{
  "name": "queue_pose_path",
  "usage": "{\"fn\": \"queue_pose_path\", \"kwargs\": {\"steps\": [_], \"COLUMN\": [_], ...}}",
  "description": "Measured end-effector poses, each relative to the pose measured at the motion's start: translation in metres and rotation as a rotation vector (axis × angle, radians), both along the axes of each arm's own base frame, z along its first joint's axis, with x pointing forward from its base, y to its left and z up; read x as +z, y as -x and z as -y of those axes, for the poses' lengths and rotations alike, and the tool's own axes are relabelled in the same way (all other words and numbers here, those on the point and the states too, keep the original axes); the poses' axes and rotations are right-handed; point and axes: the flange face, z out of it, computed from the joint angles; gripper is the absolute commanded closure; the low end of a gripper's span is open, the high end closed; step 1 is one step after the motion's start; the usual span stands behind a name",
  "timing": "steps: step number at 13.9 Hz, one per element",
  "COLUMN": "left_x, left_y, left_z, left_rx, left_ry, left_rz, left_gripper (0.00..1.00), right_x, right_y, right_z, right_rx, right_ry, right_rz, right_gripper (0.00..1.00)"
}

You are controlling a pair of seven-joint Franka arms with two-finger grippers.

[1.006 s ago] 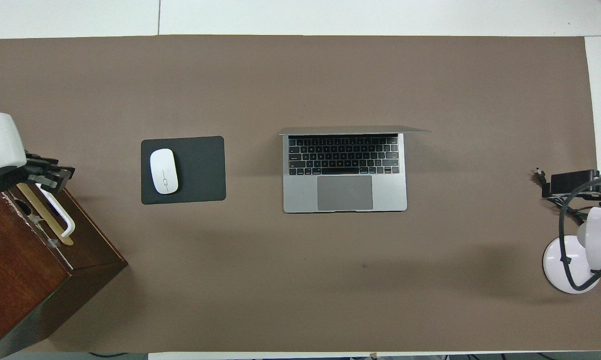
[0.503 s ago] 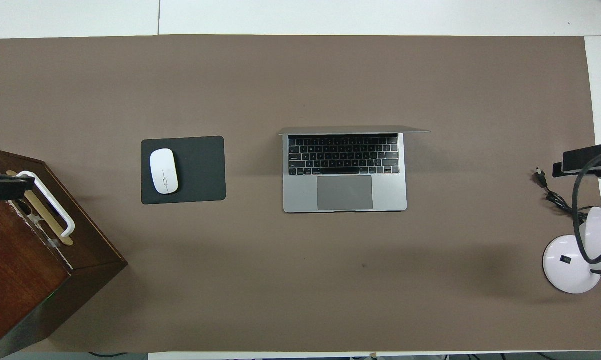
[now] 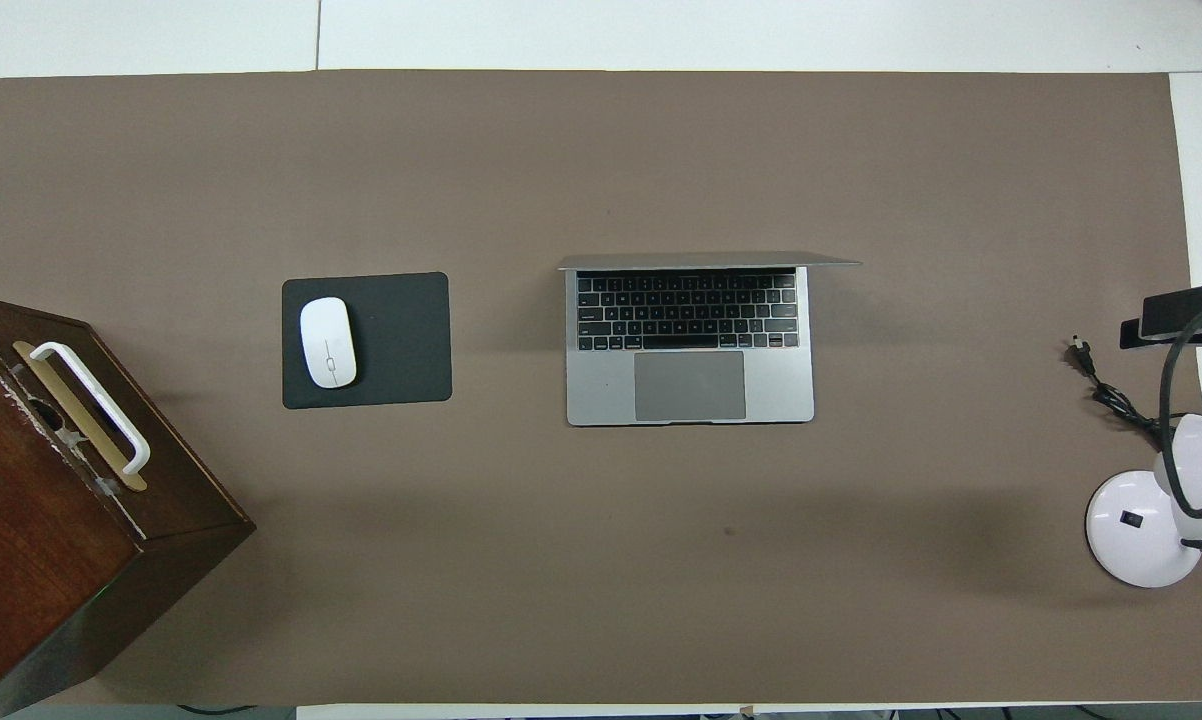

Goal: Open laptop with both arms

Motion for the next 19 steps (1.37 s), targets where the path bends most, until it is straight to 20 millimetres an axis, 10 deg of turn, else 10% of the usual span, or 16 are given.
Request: {"fn": "queue_pose_path", "kwargs": {"steps": [7,19], "left_x": [-0.021,-0.025], "left_y": [-0.043,-0.048], "left_z": [0.023,0.029], "left_rx": [0.027,0.057], "left_ry": [0.031,0.033], "left_rz": [-0.110,-0.105], "left_gripper": [0.00,0.00], "right_x": [-0.003,-0.003], "right_y": [-0.001,-0.001], "right_z": [0.000,0.004], "right_rx": [-0.001,-0.007], "right_ry": [0.000,0.000], "right_rz": [0.001,0.003], "right_gripper": [0.00,0.00]}}
